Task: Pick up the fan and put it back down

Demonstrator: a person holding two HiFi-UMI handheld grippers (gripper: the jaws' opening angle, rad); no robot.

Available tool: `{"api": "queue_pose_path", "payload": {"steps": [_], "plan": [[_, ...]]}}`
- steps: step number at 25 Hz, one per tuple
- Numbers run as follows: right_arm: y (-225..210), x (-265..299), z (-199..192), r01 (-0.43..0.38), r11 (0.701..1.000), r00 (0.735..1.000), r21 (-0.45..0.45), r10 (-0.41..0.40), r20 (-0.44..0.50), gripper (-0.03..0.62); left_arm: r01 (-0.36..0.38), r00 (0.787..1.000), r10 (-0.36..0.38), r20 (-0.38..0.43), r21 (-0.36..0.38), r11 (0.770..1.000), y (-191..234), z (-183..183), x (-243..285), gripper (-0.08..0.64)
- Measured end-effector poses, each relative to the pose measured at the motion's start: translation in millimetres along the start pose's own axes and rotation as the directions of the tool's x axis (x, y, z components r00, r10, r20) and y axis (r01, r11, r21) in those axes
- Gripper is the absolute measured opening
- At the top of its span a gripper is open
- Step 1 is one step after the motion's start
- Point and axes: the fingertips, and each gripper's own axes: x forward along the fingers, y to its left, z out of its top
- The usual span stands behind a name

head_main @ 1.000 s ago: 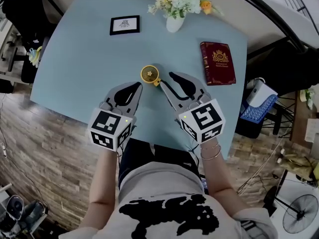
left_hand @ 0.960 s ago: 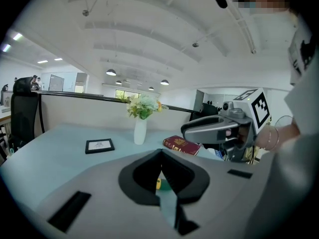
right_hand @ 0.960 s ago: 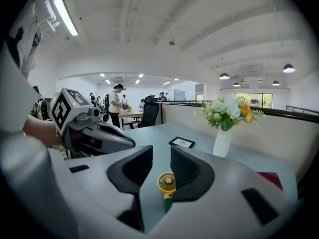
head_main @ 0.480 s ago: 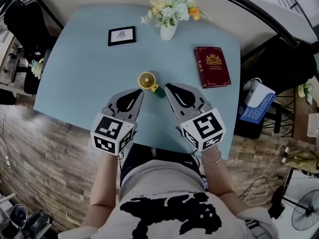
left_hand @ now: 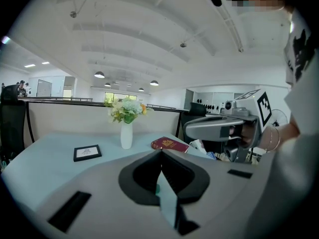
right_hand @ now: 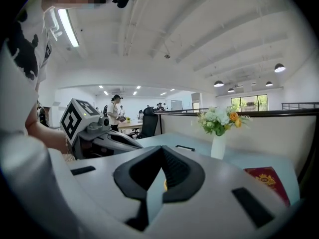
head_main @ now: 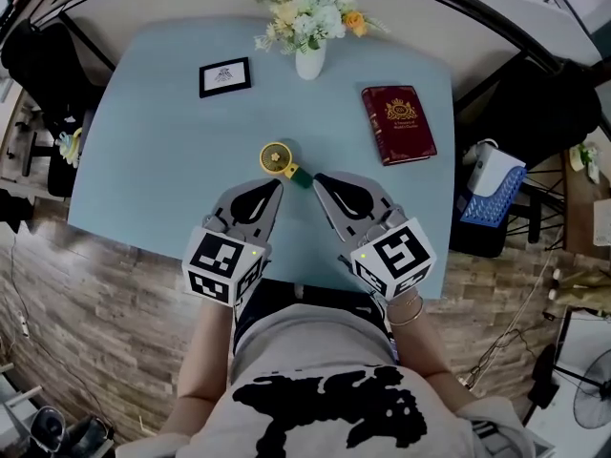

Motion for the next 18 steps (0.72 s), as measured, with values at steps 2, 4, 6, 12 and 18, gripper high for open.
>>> {"api": "queue_pose_path", "payload": {"steps": [2,4,6,12,18], "plan": [[-1,-3,-3,0.007,1.000,1.000,0.022,-0.007,-0.003,0.003,0.016,1.000,-0.016,-0.010,0.007,1.000,-5,-2,2,0.011],[0,-5,-5,0.009,0.999,1.000,0.033,-0.009,-0.007,0.003,0.030,0.999,-0.030,-0.014,0.005,1.000,-8,-3,3,0.011],[1,-6,-8,0.005,0.999,1.000,0.032,-0.005,-0.009,0.003,0.037,0.999,-0.037,-0.012,0.000,0.999,-10,-4,4,0.011],[5,-5,-16,0.000,1.000,1.000,0.029,0.001,-0.021,0.003,0.027,1.000,-0.027,-0.010,-0.004,1.000,-9,-7,5,0.011],[6,-4,-17,-0.007,1.000,1.000,0.028,0.008,-0.030,0.003,0.023,0.999,-0.024,-0.024,-0.019,1.000,-7,-10,4,0.011]]}}
